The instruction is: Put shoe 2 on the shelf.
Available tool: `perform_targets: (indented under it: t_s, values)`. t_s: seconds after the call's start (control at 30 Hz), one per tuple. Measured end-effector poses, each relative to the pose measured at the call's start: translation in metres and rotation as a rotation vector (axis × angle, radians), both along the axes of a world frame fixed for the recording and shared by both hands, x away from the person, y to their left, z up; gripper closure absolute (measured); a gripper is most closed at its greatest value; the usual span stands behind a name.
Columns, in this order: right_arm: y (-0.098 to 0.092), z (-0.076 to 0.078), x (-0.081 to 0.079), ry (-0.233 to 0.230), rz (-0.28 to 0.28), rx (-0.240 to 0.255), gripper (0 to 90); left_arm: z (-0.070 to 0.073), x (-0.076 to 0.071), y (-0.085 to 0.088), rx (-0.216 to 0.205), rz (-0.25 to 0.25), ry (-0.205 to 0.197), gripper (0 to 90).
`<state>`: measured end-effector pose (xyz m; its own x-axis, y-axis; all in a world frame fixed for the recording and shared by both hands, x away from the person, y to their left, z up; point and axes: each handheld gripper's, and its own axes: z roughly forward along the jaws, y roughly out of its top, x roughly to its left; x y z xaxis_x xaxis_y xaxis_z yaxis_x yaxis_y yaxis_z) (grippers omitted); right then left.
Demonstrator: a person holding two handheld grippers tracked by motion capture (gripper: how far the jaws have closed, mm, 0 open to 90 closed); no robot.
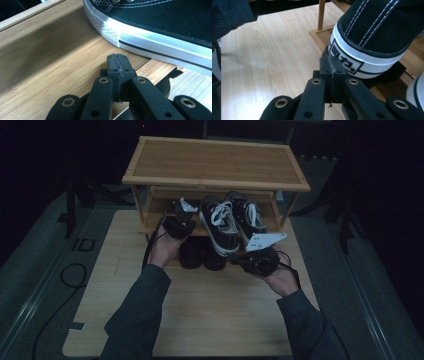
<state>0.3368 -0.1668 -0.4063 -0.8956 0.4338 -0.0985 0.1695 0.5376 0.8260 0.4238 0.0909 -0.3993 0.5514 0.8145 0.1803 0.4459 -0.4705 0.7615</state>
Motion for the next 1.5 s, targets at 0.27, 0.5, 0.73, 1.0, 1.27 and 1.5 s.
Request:
perform_targets:
  t_s: [0.27,0.5,0.73,1.0,1.27,1.5]
  values:
    - [0.007,-0.005,0.004,0.004,0.026,0.027,90.0,-0.002,0.0,0.002,-0.026,-0.005,-0.002,90.0]
    - [0.016,-0.008,0.008,-0.008,0.038,0.038,90.0,-0.002,0.001,0.003,-0.039,-0.009,0.005,90.0]
    - [0.026,-0.007,0.009,-0.044,0.024,0.012,90.0,-0.002,0.002,0.005,-0.055,-0.016,0.008,90.0]
    - [0.031,-0.01,0.017,-0.05,0.019,0.026,90.0,-0.002,0.002,0.006,-0.059,-0.018,0.01,90.0]
    - [0.031,-0.011,0.025,-0.07,-0.037,0.019,90.0,-0.002,0.002,0.006,-0.062,-0.017,0.013,90.0]
    - [0.046,-0.01,0.027,-0.085,-0.033,0.017,90.0,-0.002,0.002,0.005,-0.059,-0.012,0.012,90.0]
